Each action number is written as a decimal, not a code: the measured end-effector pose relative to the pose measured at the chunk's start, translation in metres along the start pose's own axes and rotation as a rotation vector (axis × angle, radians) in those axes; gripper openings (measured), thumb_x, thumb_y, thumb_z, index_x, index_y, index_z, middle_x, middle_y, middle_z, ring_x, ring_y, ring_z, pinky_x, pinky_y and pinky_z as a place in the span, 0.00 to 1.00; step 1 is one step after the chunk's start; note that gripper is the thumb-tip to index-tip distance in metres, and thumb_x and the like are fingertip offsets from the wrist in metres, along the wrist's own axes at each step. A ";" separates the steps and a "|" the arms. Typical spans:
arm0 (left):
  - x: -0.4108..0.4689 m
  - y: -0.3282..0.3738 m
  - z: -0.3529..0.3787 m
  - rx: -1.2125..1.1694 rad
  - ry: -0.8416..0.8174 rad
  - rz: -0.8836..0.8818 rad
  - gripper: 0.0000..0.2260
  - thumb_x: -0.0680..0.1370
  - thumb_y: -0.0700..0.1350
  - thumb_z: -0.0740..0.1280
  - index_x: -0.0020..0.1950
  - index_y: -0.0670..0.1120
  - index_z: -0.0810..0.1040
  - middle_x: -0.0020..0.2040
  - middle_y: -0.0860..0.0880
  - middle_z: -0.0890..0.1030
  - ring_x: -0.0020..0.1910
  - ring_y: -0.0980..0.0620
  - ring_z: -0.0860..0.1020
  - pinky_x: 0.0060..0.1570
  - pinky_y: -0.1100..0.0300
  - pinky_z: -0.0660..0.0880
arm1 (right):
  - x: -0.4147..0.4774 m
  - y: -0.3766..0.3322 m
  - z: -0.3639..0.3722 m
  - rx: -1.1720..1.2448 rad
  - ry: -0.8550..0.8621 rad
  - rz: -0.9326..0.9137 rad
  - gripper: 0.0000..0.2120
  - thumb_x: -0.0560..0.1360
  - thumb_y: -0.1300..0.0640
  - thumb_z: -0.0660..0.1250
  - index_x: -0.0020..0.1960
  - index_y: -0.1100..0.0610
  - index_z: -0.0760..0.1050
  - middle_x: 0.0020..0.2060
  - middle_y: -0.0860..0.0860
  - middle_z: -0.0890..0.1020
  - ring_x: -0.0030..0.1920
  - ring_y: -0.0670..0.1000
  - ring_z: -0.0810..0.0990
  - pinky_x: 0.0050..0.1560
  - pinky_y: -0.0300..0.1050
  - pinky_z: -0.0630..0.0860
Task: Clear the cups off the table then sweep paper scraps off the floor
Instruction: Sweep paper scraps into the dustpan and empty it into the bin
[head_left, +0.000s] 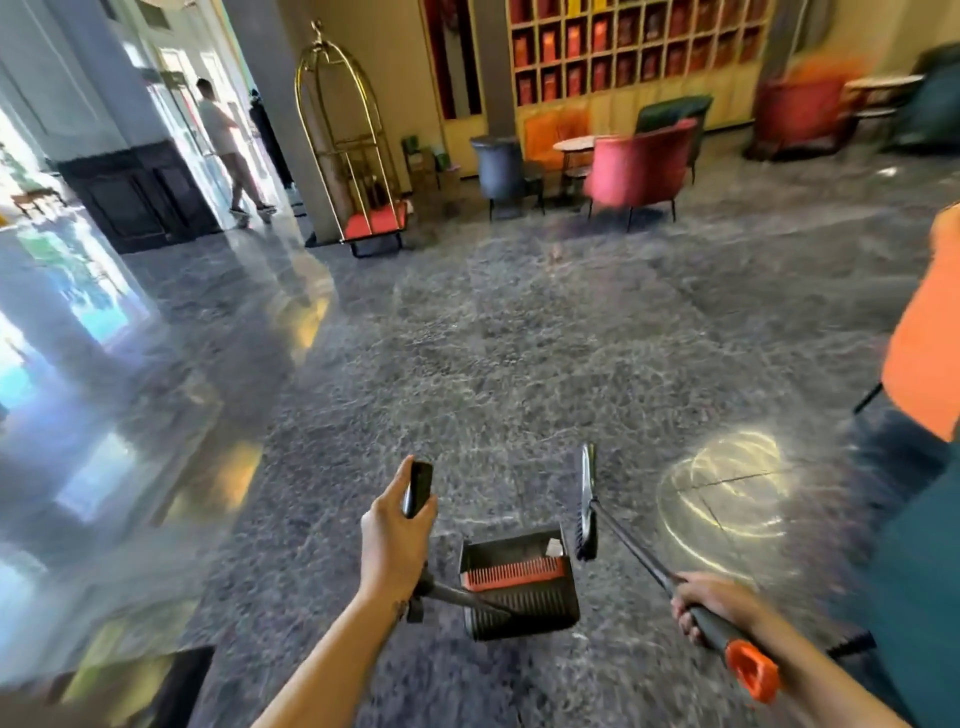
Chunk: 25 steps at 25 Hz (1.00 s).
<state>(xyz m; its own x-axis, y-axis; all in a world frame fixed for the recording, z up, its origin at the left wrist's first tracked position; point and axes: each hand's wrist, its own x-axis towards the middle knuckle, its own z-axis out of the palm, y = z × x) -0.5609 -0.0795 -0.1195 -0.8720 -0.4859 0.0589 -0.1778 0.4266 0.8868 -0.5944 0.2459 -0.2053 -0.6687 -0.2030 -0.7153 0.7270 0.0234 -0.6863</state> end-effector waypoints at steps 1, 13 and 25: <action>0.026 0.008 0.018 -0.007 -0.031 0.015 0.27 0.76 0.42 0.69 0.73 0.53 0.66 0.41 0.46 0.83 0.20 0.58 0.67 0.21 0.62 0.66 | 0.015 -0.017 -0.009 0.017 0.030 0.004 0.11 0.77 0.74 0.52 0.41 0.62 0.65 0.25 0.56 0.67 0.14 0.48 0.67 0.15 0.33 0.66; 0.408 0.126 0.316 -0.013 -0.444 0.222 0.25 0.75 0.43 0.70 0.71 0.54 0.69 0.26 0.53 0.76 0.21 0.57 0.69 0.25 0.61 0.69 | 0.221 -0.277 -0.130 0.318 0.344 -0.009 0.15 0.77 0.75 0.52 0.34 0.63 0.64 0.22 0.55 0.68 0.15 0.48 0.68 0.15 0.34 0.65; 0.691 0.294 0.747 0.013 -0.600 0.315 0.24 0.74 0.42 0.70 0.69 0.54 0.72 0.28 0.49 0.77 0.19 0.56 0.70 0.22 0.63 0.70 | 0.453 -0.542 -0.416 0.390 0.573 0.003 0.13 0.73 0.76 0.57 0.33 0.63 0.66 0.19 0.56 0.70 0.15 0.50 0.69 0.17 0.35 0.66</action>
<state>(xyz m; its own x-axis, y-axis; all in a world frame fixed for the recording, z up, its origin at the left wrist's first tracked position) -1.5564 0.2796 -0.1607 -0.9846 0.1689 0.0458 0.1241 0.4895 0.8631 -1.3567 0.5481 -0.2121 -0.5655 0.3476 -0.7479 0.6604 -0.3525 -0.6631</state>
